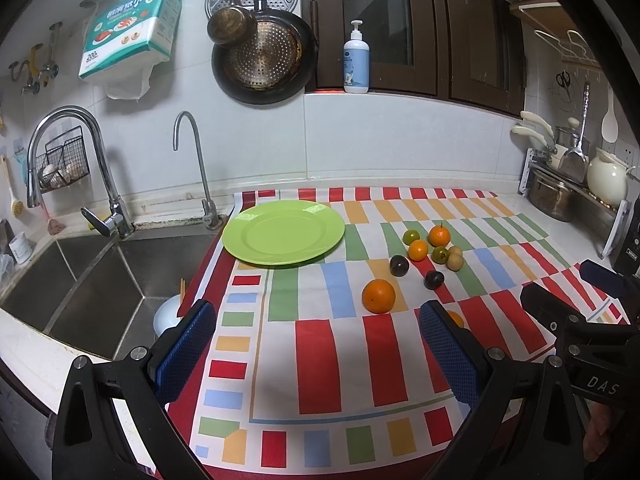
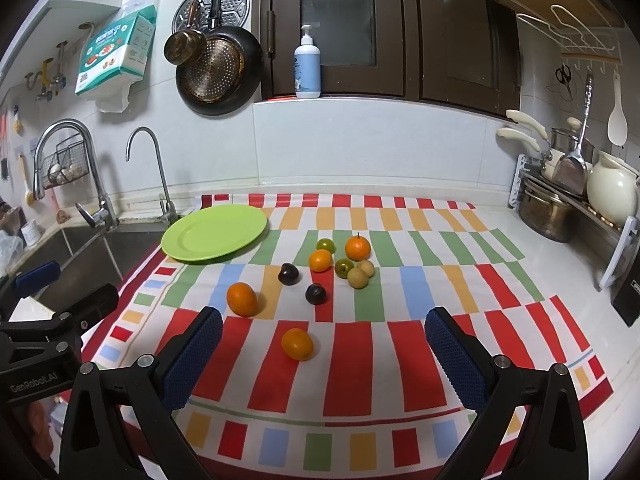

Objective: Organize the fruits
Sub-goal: 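Grasp an orange with the left tool while the right tool grasps a tangerine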

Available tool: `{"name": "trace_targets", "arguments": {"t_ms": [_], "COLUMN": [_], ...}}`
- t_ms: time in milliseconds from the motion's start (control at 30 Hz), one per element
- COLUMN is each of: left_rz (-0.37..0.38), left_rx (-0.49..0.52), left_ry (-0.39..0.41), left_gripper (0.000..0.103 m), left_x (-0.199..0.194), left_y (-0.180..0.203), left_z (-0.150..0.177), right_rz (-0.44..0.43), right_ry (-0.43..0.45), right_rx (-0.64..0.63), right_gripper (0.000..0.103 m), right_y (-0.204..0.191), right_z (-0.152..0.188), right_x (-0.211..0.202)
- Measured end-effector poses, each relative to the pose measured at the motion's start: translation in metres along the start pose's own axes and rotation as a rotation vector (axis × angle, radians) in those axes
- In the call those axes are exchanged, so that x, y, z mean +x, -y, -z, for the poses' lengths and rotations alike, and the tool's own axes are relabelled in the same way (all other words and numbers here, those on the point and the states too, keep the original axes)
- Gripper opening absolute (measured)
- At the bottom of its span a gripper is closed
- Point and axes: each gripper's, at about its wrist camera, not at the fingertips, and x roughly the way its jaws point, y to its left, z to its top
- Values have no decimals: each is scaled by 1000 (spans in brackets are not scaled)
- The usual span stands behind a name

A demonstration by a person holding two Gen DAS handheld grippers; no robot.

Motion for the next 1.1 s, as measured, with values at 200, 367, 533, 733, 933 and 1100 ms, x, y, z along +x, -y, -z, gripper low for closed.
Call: {"name": "trace_targets", "arguments": {"t_ms": [200, 367, 533, 733, 933, 1100], "left_rz": [14, 65, 120, 193, 267, 324], "left_rx": [23, 69, 116, 197, 278, 318], "left_ry": [-13, -29, -55, -86, -117, -154], "left_gripper": [103, 99, 93, 89, 84, 82], "left_x": [13, 30, 53, 79, 106, 130], "left_y": [-1, 1, 2, 5, 10, 20], "left_z": [-3, -4, -6, -5, -6, -6], "right_rz": [-1, 3, 18, 39, 39, 29], "right_ry": [-26, -68, -111, -176, -239, -293], "right_rx": [3, 22, 47, 66, 65, 72], "right_gripper": [102, 102, 102, 95, 85, 77], "right_y": [-3, -5, -6, -8, -10, -13], "right_z": [-1, 2, 9, 16, 20, 24], "right_x": [9, 24, 41, 61, 79, 96]}}
